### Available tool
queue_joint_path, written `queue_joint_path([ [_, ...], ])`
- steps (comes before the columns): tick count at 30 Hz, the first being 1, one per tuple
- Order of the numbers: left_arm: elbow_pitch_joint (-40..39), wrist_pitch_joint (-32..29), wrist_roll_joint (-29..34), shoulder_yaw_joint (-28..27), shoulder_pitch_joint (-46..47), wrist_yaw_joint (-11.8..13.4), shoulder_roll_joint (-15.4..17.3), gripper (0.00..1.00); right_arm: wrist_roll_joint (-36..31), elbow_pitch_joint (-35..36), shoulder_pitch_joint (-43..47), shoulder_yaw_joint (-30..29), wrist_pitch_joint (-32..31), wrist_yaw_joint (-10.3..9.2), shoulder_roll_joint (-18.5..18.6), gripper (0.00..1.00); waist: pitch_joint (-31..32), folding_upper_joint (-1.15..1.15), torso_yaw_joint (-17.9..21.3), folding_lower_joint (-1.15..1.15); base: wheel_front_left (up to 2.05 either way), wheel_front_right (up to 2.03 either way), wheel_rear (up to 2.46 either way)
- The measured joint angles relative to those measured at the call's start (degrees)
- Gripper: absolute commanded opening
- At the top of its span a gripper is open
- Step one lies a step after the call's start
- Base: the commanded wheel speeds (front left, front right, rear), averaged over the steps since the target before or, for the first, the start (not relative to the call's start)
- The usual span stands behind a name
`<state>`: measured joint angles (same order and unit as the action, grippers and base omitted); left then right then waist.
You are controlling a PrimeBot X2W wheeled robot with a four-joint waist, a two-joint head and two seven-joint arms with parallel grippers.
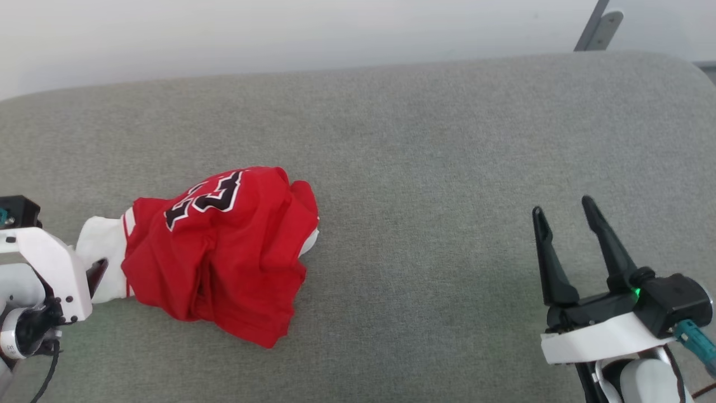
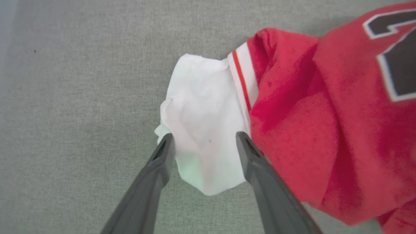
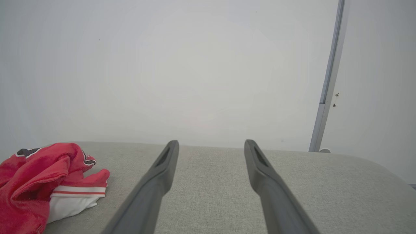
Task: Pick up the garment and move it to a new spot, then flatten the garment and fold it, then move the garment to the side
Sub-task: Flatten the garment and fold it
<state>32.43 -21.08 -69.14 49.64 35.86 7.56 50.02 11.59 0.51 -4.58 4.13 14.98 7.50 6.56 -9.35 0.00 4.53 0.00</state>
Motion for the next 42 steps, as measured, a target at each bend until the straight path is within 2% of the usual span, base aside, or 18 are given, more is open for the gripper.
queue_joint_path([
  [4, -3.79, 4.45, 0.03, -1.33, -1.35, 0.53, 0.71, 1.00, 0.60, -0.69, 0.69, 1.04, 0.00, 0.00, 0.78, 1.00, 1.20, 0.00, -0.89, 0.00, 0.00, 0.00, 0.00],
  [5, -6.58, 8.84, 0.22, -2.25, -2.73, 0.55, 0.91, 1.00, 0.99, -0.91, 0.76, 1.36, 0.00, 0.00, 1.11, 1.00, 1.60, 0.00, -1.58, 0.00, 0.00, 0.00, 0.00],
  [10, -13.01, 18.25, 1.25, -3.60, -7.76, 2.43, 0.89, 1.00, 2.32, -1.65, 0.80, 2.57, 0.00, 0.00, 2.37, 1.00, 2.01, 0.00, -3.91, 0.00, 0.00, 0.00, 0.00],
  [14, -17.15, 27.28, 4.83, -3.83, -10.69, 4.42, 0.13, 1.00, 3.33, -2.54, 0.44, 3.36, 0.00, 0.00, 3.30, 1.00, 2.01, 0.00, -6.29, 0.00, 0.00, 0.00, 0.00],
  [17, -19.06, 32.85, 6.46, -3.98, -12.98, 5.58, -1.70, 1.00, 4.21, -3.69, -0.18, 4.70, 0.00, 0.00, 4.37, 1.00, 2.06, 0.00, -8.25, 0.00, 0.00, 0.00, 0.00],
  [20, -20.45, 35.38, 8.94, -5.02, -15.03, 6.60, -3.80, 1.00, 5.26, -5.30, -1.07, 6.35, 0.00, 0.00, 5.75, 1.00, 2.16, 0.00, -10.32, 0.00, 0.00, 0.00, 0.00],
  [23, -21.74, 35.96, 11.10, -8.16, -17.30, 7.10, -6.69, 1.00, 6.71, -8.29, -2.34, 9.13, 0.00, 0.00, 7.59, 1.00, 2.26, 0.00, -12.50, 0.00, 0.00, 0.00, 0.00],
  [26, -23.99, 36.05, 16.22, -14.35, -20.08, 7.04, -10.87, 1.00, 8.78, -11.48, -4.58, 12.43, -1.40, 0.00, 9.53, 1.00, 2.27, 0.00, -14.77, 0.00, 0.00, 0.00, 0.00],
  [31, -25.33, 36.05, 23.72, -22.49, -26.77, 4.50, -17.62, 1.00, 12.32, -15.55, -9.43, 18.15, -5.30, 0.00, 12.63, 1.00, 2.14, 0.00, -18.63, 0.00, 0.00, 0.00, 0.00],
  [42, -25.48, 36.06, 35.74, -35.39, -32.17, -4.76, -29.67, 1.00, 19.38, -23.80, -19.52, 29.62, -14.43, 0.00, 16.08, 1.00, 1.43, 0.00, -26.32, 0.00, 0.00, 0.00, 0.00],
])
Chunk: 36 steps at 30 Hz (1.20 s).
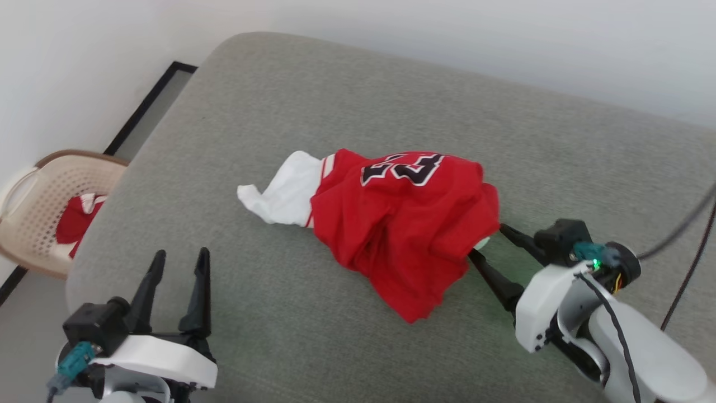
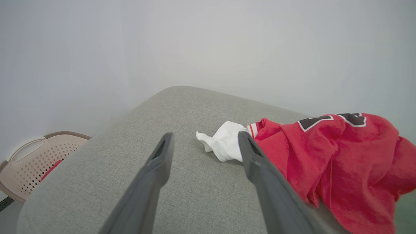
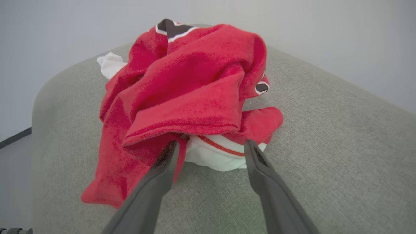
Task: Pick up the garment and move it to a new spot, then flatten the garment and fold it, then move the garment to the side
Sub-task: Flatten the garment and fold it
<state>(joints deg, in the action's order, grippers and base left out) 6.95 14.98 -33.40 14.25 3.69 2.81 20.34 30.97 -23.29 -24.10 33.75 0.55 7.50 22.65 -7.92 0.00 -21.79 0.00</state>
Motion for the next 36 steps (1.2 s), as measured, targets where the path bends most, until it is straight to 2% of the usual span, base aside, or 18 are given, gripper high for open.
queue_joint_path([
  [5, 1.21, 0.00, 3.63, -3.34, -0.60, -3.72, -4.34, 1.00, 0.48, -5.69, -5.45, 3.67, -4.76, 0.00, 0.44, 1.00, -0.55, 0.00, -2.57, 0.00, 0.00, 0.00, 0.00],
  [11, 1.91, 0.00, 6.91, -6.83, -0.95, -7.02, -9.83, 1.00, 0.64, -14.48, -11.86, 9.17, -12.13, 0.00, -1.09, 1.00, -1.52, 0.00, -4.15, 0.00, 0.00, 0.00, 0.00],
  [12, 2.07, 0.00, 7.60, -7.20, -0.97, -7.47, -10.45, 1.00, 0.70, -15.62, -12.88, 10.21, -12.82, 0.00, -1.20, 0.27, -1.61, 0.00, -4.29, 0.00, 0.00, 0.00, 0.00],
  [13, 2.23, 0.00, 8.18, -7.70, -0.97, -7.86, -11.18, 1.00, 0.64, -16.64, -13.80, 11.16, -13.12, 0.00, -1.20, 0.00, -1.68, 0.00, -4.42, 0.00, 0.00, 0.00, 0.00],
  [20, 3.69, 0.00, 10.28, -9.76, -1.57, -9.45, -13.45, 1.00, 2.87, -19.42, -18.01, 14.58, -13.32, 0.00, 0.19, 0.00, -0.90, 0.00, -4.07, 0.00, 0.00, 0.00, 0.00],
  [28, 3.60, 0.00, 11.45, -11.89, -3.25, -9.94, -14.07, 1.00, 7.33, -13.79, -17.58, 13.40, -13.36, 0.00, 8.28, 0.00, 0.83, 0.00, -1.25, 0.00, 0.00, 0.00, 0.00],
  [36, 3.12, 0.00, 11.74, -12.01, -4.04, -10.06, -13.76, 1.00, 9.91, -6.54, -11.31, 6.36, -16.40, 0.01, 17.42, 0.00, 1.86, 0.00, 2.45, 0.00, 0.00, 0.00, 0.00],
])
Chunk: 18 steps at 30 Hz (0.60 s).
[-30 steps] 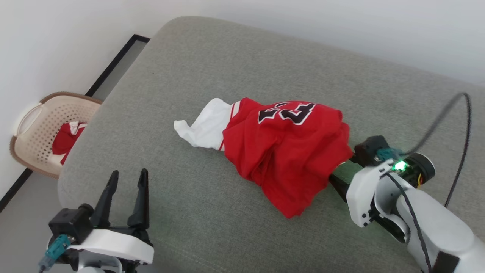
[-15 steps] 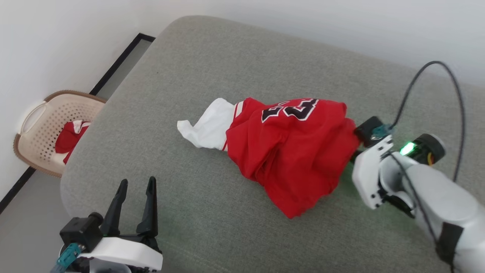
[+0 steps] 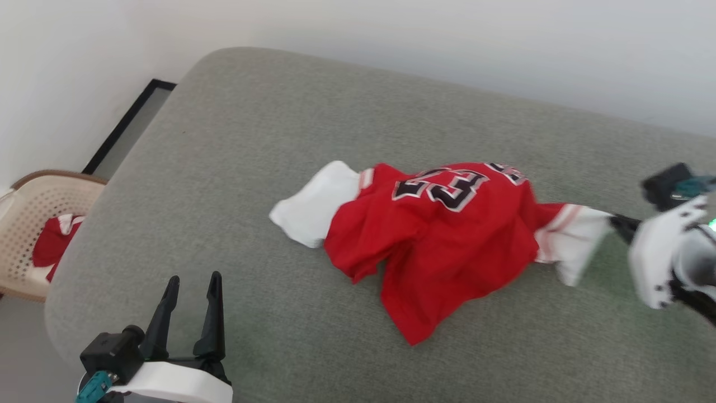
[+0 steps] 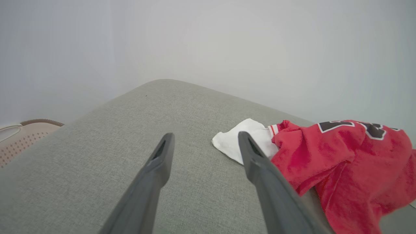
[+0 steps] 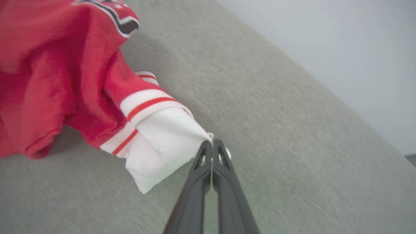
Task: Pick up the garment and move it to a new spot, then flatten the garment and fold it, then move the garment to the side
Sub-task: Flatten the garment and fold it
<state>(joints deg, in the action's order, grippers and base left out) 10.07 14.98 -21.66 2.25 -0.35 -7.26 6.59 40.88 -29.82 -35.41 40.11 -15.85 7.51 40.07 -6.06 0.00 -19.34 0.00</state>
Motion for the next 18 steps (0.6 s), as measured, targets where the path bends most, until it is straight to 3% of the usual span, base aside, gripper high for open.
queue_joint_path([
  [9, -0.21, 0.00, -0.38, 0.01, -0.57, -0.05, 0.49, 1.00, -0.25, 4.93, 9.47, -11.31, -3.89, -0.01, 5.53, 0.00, 0.20, 0.00, 2.87, 0.00, 0.00, 0.00, 0.00],
  [18, 0.12, 0.00, -1.18, 0.13, 0.08, -0.05, 0.46, 1.00, -3.59, 3.36, 14.88, -17.88, -4.91, -0.01, -0.73, 0.00, -1.13, 0.00, 4.32, 0.00, 0.00, 0.00, 0.00],
])
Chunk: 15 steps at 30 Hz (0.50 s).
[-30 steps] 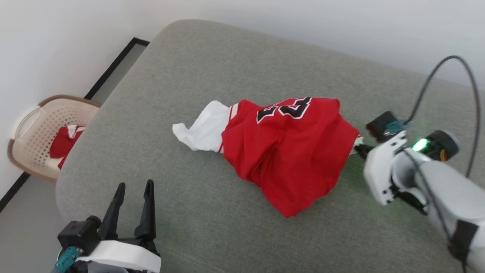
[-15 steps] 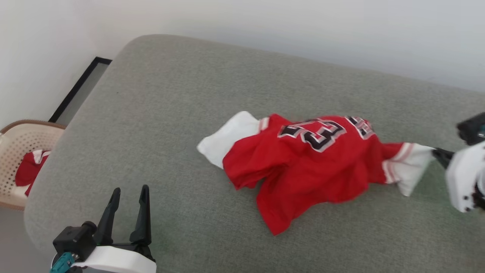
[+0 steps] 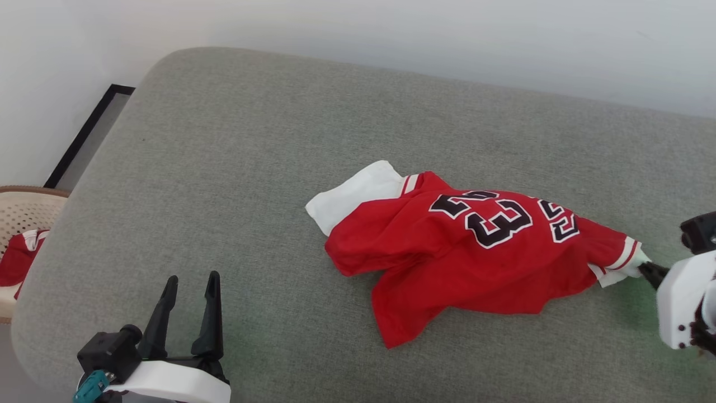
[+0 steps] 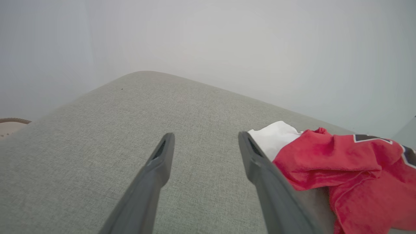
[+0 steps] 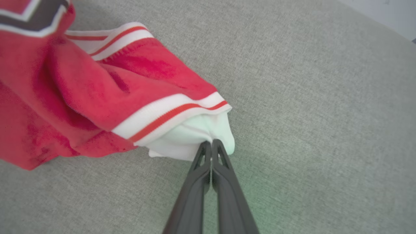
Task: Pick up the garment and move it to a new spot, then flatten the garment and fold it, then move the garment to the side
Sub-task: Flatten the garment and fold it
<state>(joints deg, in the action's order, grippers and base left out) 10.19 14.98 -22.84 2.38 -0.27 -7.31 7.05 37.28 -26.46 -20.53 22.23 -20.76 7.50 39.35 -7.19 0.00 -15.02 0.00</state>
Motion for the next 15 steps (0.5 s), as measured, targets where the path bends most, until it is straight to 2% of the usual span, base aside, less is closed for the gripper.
queue_joint_path([
  [1, 0.13, 0.00, -0.08, 0.00, 0.08, 0.00, 0.05, 1.00, -0.12, -0.31, -0.02, -0.70, -0.63, 0.00, -1.37, 0.10, -0.15, 0.00, 0.39, 0.00, 0.00, 0.00, 0.00],
  [2, 0.14, 0.00, -0.21, -0.05, 0.10, 0.00, 0.10, 1.00, -0.15, -0.23, -0.04, -0.80, -1.02, 0.00, -1.98, 0.90, -0.22, 0.00, 0.59, 0.00, 0.00, 0.00, 0.00],
  [3, 0.15, 0.00, -0.34, -0.15, 0.10, 0.00, 0.13, 1.00, -0.40, -0.01, -0.08, -0.87, -1.56, 0.00, -2.48, 1.00, -0.29, 0.00, 0.80, 0.00, 0.00, 0.00, 0.00],
  [8, 0.13, 0.00, -0.35, -0.55, 0.16, 0.00, 0.42, 1.00, -1.16, 3.39, -0.92, -2.31, -4.03, 0.00, -2.65, 1.00, -0.52, 0.00, 1.90, 0.00, 0.00, 0.00, 0.00],
  [15, -0.05, 0.00, -0.57, -0.71, 0.32, 0.00, 0.53, 1.00, -1.85, 15.46, 1.33, -5.61, -4.95, 0.00, -3.60, 1.00, -0.93, 0.00, 2.77, 0.00, 0.00, 0.00, 0.00],
])
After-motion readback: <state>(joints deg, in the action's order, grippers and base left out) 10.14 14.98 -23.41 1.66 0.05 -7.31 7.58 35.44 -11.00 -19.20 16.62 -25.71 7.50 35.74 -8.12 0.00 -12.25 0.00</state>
